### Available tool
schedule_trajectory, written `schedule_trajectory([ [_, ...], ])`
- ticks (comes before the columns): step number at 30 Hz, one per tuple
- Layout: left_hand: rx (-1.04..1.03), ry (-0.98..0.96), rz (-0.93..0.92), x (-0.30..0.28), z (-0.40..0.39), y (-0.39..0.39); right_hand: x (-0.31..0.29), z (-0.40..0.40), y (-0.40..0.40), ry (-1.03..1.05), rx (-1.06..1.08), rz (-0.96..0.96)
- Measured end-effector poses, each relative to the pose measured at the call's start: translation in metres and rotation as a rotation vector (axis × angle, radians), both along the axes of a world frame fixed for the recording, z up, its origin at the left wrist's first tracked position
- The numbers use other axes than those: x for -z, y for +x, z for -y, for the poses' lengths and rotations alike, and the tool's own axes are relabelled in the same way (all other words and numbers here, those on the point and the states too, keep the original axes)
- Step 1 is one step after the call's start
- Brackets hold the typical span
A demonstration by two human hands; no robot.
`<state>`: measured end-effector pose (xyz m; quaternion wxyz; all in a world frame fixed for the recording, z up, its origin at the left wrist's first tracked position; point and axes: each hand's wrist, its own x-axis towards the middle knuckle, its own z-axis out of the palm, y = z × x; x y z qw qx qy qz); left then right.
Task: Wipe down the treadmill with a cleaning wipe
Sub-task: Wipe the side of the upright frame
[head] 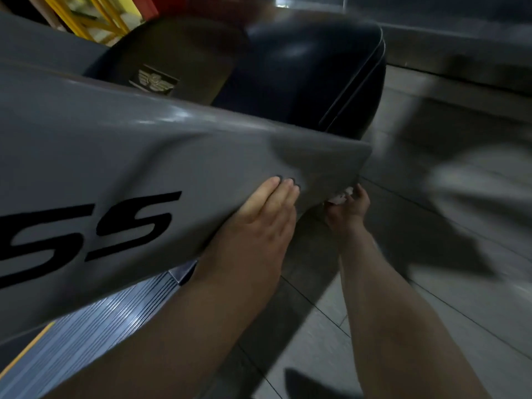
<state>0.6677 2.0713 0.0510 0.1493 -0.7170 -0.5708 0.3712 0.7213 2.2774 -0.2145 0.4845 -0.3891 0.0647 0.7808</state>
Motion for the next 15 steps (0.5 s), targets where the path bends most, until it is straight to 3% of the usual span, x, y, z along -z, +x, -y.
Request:
schedule_trajectory([
  [6, -0.07, 0.086, 0.124, -0.004, 0.002, 0.004, -0.043, 0.039, 0.005, -0.025, -0.081, -0.077],
  [11, -0.238, 0.015, 0.295, -0.021, -0.003, 0.014, -0.105, 0.09, 0.011, -0.055, -0.214, 0.003],
  [15, -0.304, -0.065, 0.41, -0.039, -0.004, 0.016, -0.174, 0.127, 0.039, -0.007, -0.257, -0.086],
])
